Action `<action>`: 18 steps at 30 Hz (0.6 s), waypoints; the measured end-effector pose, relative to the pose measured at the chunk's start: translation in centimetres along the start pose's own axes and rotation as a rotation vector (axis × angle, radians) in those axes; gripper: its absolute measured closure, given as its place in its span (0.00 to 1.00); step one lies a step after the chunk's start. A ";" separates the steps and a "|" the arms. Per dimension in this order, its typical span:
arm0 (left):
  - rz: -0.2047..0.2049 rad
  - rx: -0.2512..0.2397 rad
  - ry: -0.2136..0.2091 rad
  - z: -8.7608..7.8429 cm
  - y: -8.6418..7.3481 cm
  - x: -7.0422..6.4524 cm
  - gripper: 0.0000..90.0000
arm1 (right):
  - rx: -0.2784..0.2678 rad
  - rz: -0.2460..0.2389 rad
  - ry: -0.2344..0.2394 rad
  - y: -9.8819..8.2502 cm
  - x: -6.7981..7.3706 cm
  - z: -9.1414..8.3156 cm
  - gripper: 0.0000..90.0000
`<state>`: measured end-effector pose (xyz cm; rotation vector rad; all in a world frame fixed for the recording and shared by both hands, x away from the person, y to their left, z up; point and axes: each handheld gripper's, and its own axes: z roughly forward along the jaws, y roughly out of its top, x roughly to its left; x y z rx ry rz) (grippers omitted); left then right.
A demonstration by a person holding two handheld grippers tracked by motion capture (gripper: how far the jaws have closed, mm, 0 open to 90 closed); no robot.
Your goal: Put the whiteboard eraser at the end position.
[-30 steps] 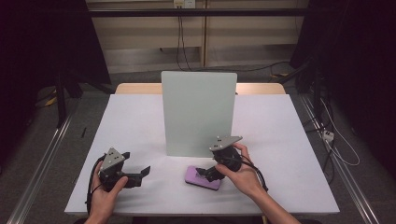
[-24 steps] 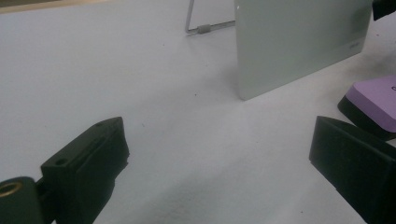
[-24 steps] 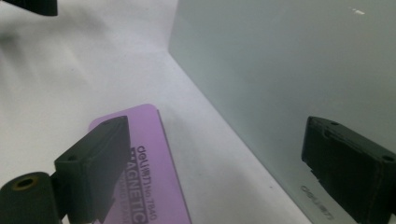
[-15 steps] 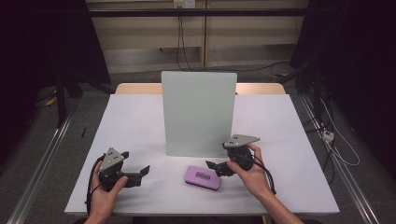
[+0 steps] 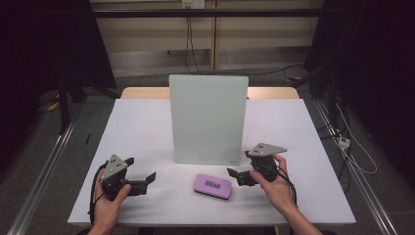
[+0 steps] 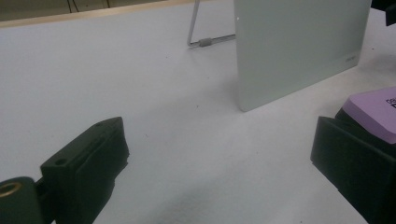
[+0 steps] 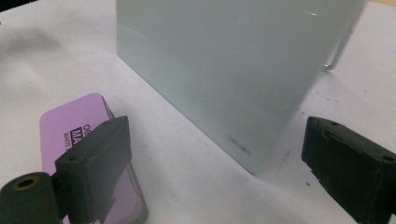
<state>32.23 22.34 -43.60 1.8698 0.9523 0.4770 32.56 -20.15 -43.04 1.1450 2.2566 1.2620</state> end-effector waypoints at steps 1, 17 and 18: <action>0.007 0.013 0.001 -0.1 0.0 0.1 0.04 | -0.003 0.005 -0.008 -0.2 -0.2 -0.2 0.09; -0.003 0.023 0.019 0.0 -0.1 0.0 0.04 | -0.045 0.071 -0.101 -2.8 -2.4 -3.5 0.08; -0.007 0.023 0.019 0.0 -0.1 0.0 0.04 | -0.046 0.070 -0.106 -3.0 -2.5 -3.7 0.08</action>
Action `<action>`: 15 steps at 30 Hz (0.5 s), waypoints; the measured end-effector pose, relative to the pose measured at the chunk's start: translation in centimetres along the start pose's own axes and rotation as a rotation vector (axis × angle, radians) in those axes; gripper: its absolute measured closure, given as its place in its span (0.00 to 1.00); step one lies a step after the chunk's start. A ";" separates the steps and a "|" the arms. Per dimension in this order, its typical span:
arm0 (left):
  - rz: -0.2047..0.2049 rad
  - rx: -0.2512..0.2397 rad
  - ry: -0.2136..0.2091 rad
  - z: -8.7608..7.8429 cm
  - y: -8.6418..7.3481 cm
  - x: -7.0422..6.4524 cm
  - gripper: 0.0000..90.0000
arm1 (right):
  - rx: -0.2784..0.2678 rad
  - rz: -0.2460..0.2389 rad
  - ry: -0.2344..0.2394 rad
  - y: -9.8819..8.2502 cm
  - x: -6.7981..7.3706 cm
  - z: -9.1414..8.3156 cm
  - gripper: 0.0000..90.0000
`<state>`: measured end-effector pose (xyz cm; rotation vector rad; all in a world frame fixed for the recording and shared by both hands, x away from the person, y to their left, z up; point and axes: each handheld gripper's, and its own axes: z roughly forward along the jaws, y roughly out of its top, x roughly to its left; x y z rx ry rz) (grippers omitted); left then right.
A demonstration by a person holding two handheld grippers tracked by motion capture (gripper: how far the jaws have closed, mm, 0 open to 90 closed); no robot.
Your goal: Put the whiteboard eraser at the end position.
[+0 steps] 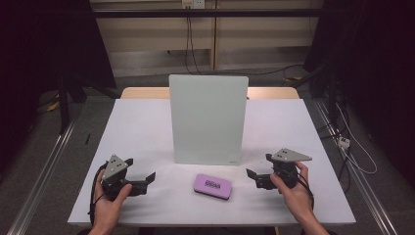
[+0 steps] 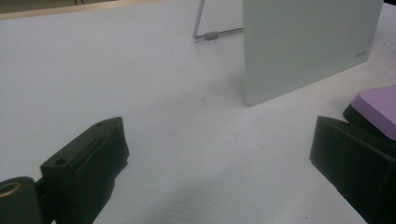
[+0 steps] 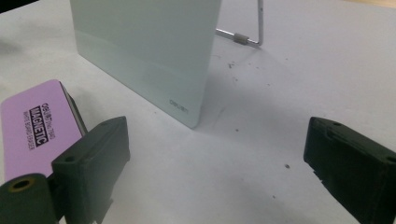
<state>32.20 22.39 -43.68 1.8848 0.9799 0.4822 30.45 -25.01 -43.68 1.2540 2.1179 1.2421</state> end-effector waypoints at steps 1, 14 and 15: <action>0.000 0.001 0.001 0.0 0.0 0.0 0.04 | 0.002 0.005 -0.001 -0.1 -0.1 -0.2 0.08; -0.010 -0.005 0.029 -0.2 0.0 0.1 0.04 | -0.010 0.060 -0.044 -1.9 -1.6 -1.9 0.08; -0.012 -0.005 0.028 -0.2 0.0 0.1 0.04 | -0.004 0.059 -0.047 -2.1 -1.7 -2.0 0.08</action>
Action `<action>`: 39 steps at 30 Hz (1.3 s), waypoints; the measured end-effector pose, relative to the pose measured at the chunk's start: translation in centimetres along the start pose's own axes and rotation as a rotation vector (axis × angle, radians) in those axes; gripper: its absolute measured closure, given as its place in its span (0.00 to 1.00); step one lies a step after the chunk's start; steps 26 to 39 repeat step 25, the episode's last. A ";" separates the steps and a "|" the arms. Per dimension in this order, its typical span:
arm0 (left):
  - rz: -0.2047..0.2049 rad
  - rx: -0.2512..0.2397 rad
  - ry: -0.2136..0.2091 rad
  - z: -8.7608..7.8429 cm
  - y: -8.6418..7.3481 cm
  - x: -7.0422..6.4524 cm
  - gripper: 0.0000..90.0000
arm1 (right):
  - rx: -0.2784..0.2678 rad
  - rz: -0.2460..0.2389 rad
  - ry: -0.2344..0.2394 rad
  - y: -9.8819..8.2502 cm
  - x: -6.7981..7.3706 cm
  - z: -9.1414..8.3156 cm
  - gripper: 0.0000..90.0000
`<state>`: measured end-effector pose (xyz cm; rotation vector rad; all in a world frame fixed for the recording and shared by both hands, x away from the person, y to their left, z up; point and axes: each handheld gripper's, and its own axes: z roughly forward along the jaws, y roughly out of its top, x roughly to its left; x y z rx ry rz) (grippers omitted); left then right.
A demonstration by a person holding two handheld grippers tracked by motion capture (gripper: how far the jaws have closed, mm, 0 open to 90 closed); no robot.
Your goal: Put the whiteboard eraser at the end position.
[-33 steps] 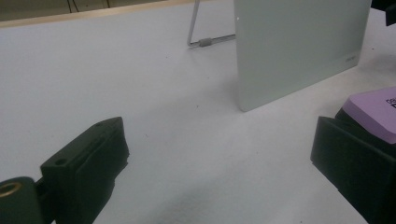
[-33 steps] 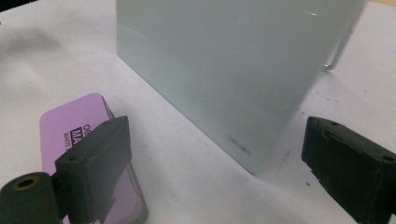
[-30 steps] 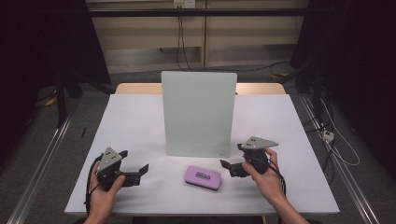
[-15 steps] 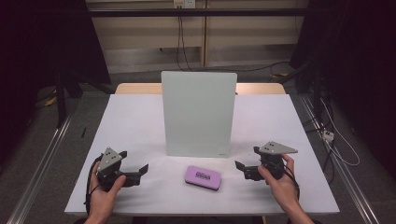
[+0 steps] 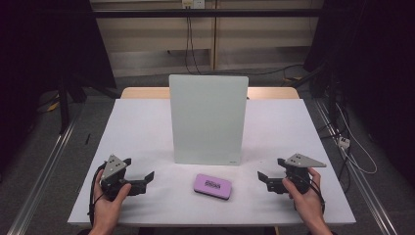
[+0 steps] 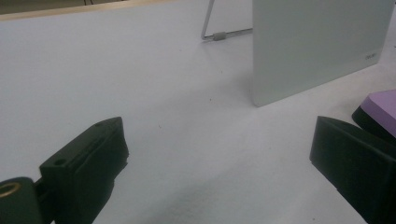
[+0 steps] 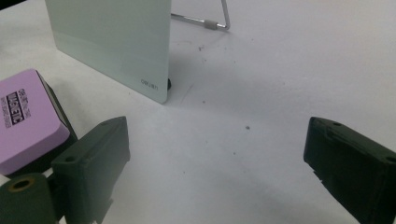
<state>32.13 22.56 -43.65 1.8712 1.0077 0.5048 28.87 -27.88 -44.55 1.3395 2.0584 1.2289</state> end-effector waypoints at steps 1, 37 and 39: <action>0.001 0.000 0.001 0.0 0.0 0.0 0.04 | 0.002 -0.002 -0.001 -0.1 -0.1 -0.1 0.08; -0.005 -0.007 -0.012 -0.2 0.0 0.3 0.04 | -0.030 0.017 -0.035 -1.6 -0.5 -0.7 0.08; -0.005 -0.007 -0.012 -0.2 0.0 0.3 0.04 | -0.030 0.017 -0.035 -1.6 -0.5 -0.7 0.08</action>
